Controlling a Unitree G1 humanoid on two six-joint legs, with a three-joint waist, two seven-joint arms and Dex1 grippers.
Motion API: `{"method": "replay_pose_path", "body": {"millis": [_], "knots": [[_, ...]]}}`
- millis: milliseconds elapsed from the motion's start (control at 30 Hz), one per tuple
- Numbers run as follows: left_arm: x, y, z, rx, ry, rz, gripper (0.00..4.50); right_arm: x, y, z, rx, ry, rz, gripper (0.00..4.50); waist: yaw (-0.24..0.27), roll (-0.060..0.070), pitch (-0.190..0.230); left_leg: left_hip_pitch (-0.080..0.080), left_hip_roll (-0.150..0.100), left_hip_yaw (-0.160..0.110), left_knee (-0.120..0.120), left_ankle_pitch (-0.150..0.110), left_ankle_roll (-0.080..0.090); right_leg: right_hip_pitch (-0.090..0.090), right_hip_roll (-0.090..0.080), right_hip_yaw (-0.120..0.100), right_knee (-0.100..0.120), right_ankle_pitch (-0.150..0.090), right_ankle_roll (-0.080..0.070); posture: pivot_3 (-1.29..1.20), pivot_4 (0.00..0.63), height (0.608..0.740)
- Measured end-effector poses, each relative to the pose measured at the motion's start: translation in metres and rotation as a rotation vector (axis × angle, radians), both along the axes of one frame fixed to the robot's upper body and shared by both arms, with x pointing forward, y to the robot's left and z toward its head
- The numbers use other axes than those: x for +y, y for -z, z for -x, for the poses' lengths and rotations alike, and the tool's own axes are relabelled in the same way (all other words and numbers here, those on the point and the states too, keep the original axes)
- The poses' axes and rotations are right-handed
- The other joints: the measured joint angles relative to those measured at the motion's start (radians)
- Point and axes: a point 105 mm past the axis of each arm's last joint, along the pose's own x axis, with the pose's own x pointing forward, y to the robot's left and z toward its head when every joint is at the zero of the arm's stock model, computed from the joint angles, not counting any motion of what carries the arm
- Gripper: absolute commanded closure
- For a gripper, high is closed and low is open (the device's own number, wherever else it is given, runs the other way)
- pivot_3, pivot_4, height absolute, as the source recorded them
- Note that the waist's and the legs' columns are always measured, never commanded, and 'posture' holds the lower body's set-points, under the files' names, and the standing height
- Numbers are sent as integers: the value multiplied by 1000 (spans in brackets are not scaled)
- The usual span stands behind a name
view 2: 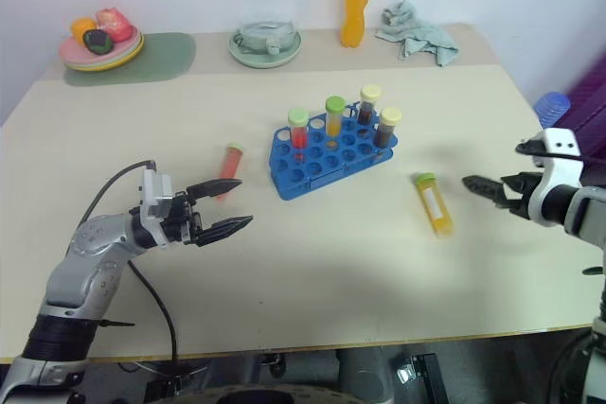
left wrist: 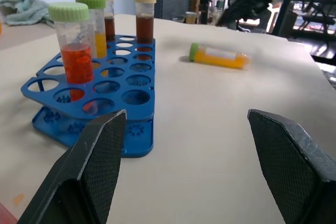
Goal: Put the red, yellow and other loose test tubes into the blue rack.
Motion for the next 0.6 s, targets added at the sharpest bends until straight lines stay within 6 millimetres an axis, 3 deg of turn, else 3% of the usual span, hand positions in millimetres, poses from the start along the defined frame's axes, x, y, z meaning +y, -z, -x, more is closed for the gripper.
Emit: {"method": "replay_pose_path", "body": {"millis": [333,600], "knots": [[0,0,0,2,2,0,700,74,21,1,30,-234,-21,88,0,0,0,-1,0,0,0,0,0,-1,0,0,0,0,0,0,150,740],[1,1,2,-4,4,-2,700,97,39,-1,53,-289,74,88,-1,0,0,-1,-1,-1,0,0,0,-1,-1,0,0,0,0,0,150,740]]}}
